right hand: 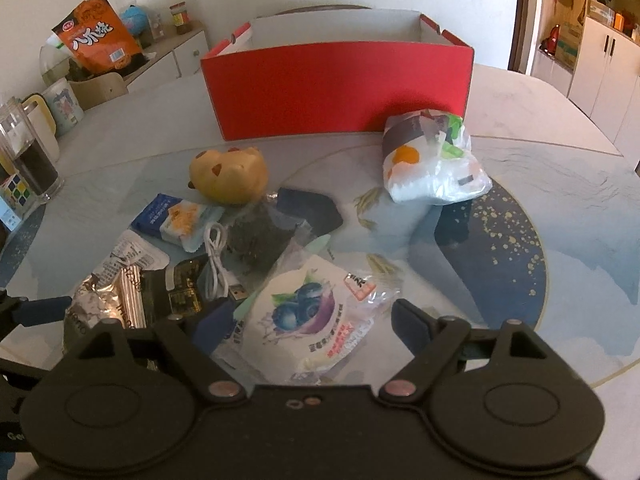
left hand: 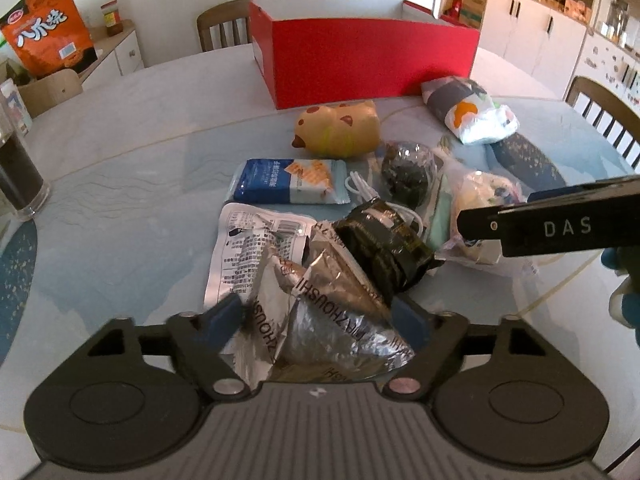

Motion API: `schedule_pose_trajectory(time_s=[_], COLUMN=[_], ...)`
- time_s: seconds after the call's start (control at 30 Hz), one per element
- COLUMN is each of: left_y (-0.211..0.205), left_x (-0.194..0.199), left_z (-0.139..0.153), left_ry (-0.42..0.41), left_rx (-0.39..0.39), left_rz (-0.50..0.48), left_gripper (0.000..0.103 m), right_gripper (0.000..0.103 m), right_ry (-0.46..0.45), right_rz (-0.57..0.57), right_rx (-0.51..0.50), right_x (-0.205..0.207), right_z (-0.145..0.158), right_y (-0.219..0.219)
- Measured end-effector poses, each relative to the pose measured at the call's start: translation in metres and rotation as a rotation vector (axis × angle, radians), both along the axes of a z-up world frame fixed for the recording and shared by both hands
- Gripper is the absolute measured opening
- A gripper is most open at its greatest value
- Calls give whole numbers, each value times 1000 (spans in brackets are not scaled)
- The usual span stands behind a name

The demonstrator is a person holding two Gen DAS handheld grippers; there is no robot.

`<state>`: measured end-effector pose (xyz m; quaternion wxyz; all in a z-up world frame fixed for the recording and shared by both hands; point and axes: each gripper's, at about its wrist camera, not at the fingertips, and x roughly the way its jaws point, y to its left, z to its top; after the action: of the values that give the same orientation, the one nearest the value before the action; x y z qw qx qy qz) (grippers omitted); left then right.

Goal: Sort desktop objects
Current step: 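Grasp the silver foil pouch with the left gripper while the right grasps the blueberry bread bag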

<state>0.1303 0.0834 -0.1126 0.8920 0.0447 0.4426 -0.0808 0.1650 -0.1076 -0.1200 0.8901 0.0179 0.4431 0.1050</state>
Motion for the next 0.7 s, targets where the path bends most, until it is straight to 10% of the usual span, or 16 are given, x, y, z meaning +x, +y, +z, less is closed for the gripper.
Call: schedule_pose_trajectory(time_s=[0.7], left_y=[14], left_x=[1], left_z=[7], left_ry=[-13], left_rx=[-111], left_rz=[-10], left_gripper=[57], right_gripper=[58], right_ry=[17], right_rz=[-6], right_rx=[-5], right_x=[-2], right_z=[6], right_y=[5])
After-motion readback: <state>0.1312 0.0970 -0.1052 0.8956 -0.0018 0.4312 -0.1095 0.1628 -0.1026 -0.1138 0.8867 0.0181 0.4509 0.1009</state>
